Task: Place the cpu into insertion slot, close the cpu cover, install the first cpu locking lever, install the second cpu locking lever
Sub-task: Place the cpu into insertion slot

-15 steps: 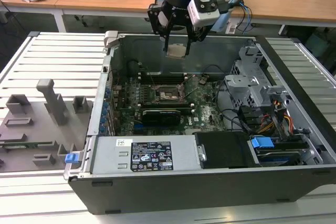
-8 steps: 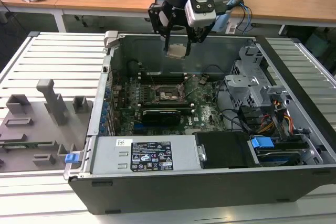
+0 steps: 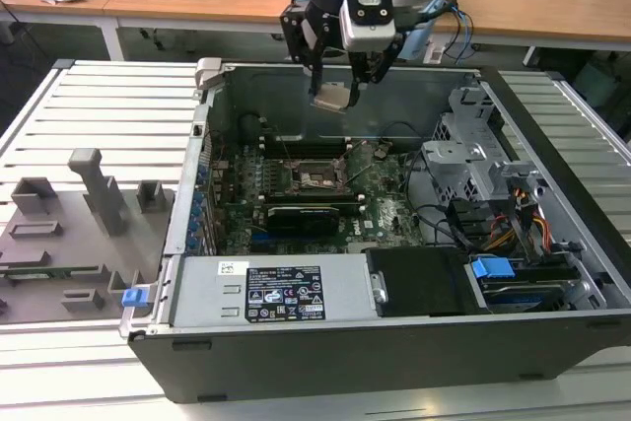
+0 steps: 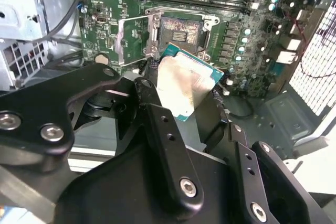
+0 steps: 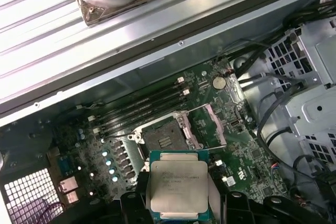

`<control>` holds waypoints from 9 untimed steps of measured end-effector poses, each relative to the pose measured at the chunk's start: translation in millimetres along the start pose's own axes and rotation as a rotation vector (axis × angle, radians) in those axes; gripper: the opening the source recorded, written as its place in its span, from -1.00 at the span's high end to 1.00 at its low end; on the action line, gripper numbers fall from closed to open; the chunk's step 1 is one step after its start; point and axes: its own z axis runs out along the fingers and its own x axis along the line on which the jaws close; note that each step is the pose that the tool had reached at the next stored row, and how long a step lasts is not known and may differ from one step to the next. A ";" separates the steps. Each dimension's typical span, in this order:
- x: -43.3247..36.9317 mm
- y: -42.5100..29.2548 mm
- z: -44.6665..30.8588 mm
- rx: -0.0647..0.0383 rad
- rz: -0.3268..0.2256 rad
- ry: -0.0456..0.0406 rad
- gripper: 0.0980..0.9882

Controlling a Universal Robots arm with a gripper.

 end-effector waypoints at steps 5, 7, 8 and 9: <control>0.0 0.0 0.3 -0.001 0.051 -0.0046 0.04; 0.0 0.0 0.5 -0.002 0.081 -0.0072 0.04; 0.0 0.0 0.5 -0.002 0.098 -0.0088 0.04; 0.0 -0.1 0.6 -0.002 0.117 -0.0105 0.04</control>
